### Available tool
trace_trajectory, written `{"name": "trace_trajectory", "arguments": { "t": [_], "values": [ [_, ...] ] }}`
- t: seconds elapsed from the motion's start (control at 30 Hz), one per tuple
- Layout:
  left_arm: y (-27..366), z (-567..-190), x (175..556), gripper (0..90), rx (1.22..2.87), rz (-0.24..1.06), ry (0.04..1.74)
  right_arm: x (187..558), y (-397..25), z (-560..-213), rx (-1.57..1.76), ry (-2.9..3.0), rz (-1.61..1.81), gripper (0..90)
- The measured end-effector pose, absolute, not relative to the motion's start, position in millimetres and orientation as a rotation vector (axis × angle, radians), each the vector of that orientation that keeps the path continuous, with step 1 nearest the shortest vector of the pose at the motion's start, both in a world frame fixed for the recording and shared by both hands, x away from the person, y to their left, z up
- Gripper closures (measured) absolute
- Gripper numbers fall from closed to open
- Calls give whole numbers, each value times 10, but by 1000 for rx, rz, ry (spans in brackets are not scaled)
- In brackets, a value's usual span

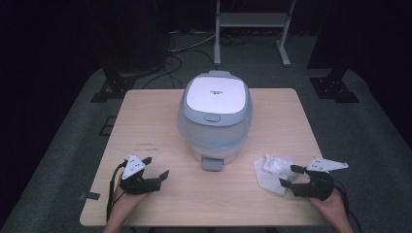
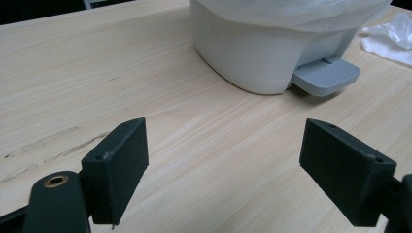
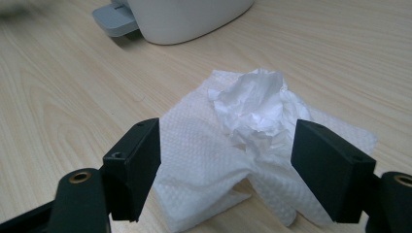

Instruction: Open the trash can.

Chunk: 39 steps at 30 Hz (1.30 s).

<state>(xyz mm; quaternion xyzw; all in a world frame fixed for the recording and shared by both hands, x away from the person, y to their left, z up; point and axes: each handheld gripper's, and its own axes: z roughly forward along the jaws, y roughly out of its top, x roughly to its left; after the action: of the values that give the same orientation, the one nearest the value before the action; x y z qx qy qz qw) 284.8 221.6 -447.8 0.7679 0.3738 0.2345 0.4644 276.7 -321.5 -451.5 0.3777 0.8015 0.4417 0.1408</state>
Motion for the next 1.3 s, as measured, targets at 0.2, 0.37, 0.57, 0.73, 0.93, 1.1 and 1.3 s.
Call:
{"name": "trace_trajectory", "arguments": {
  "t": [0.2, 0.37, 0.57, 0.73, 0.93, 1.1, 1.3],
  "values": [
    [2107, -4466, 2883, 171, 1909, 559, 899, 2761, -3251, -4531, 1117, 2303, 1294, 253],
    [1995, -4441, 2890, 171, 1922, 556, 864, 2740, -3271, -4515, 1127, 2284, 1303, 253],
    [1816, -4424, 2937, 172, 1956, 536, 812, 2742, -3248, -4503, 1125, 2284, 1297, 253],
    [1705, -4437, 2963, 172, 1973, 518, 785, 2739, -3241, -4504, 1121, 2288, 1291, 253],
    [1579, -4438, 3002, 173, 1989, 500, 759, 2750, -3253, -4518, 1119, 2292, 1293, 252],
    [1454, -4439, 3057, 217, 1993, 468, 729, 2742, -3252, -4509, 1117, 2292, 1293, 253],
    [1329, -4416, 3092, 221, 2000, 470, 718, 2739, -3251, -4507, 1114, 2295, 1291, 252]
  ]
}}
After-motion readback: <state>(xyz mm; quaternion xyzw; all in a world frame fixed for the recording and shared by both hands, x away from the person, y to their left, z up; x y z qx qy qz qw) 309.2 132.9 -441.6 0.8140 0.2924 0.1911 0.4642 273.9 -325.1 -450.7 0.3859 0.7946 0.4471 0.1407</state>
